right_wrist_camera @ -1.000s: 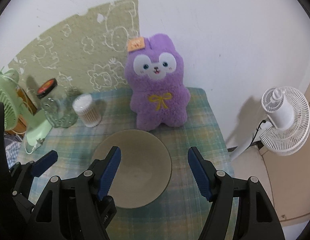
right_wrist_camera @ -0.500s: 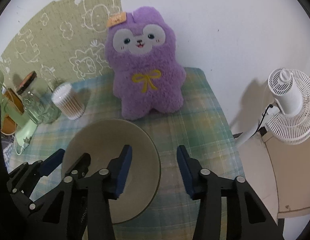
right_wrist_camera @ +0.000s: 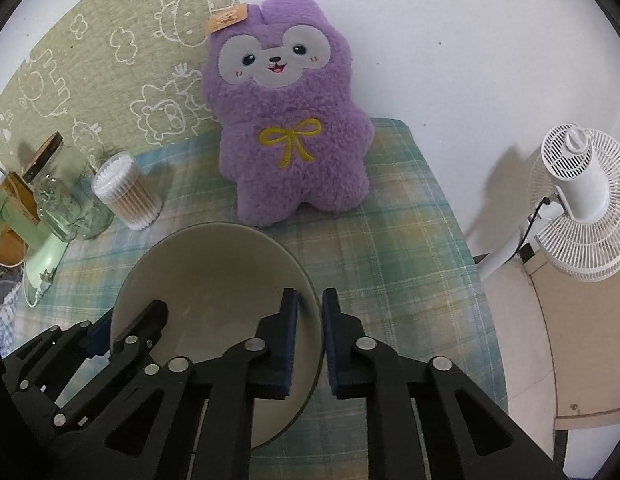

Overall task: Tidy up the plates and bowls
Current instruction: 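Grasp the bowl's rim with both grippers, then lift and carry the bowl toward the plate stack with both grippers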

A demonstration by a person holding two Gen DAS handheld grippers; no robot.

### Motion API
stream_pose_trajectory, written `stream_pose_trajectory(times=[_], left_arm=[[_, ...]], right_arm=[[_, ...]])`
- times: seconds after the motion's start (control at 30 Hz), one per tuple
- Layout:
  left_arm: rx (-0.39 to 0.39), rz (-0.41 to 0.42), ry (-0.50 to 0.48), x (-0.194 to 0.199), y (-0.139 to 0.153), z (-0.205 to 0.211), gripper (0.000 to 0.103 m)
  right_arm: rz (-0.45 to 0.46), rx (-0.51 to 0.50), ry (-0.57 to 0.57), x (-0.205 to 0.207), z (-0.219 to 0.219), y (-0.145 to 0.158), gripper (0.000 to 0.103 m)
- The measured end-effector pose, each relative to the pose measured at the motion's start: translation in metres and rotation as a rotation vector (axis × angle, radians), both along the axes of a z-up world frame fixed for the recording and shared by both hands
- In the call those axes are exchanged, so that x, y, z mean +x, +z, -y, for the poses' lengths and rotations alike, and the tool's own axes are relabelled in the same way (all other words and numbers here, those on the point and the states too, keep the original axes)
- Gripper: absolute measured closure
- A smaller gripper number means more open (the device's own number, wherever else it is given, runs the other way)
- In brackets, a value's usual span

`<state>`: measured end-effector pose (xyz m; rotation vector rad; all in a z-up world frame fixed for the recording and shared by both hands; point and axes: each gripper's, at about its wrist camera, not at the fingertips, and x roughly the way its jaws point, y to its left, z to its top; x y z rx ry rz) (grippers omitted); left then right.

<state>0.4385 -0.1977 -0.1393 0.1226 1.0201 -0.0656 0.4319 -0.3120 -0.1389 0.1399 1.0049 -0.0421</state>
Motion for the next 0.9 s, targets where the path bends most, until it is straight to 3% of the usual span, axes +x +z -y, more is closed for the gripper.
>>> stream_pose_trajectory(times=[0.3, 0.9], left_arm=[[-0.009, 0.004, -0.003, -0.002, 0.005, 0.000, 0.089], [-0.020, 0.065, -0.014, -0.057, 0.062, -0.028, 0.089]], right_arm=[[-0.005, -0.006, -0.016, -0.007, 0.000, 0.007, 0.088], [0.046, -0.023, -0.031, -0.061, -0.035, 0.064, 0.088]])
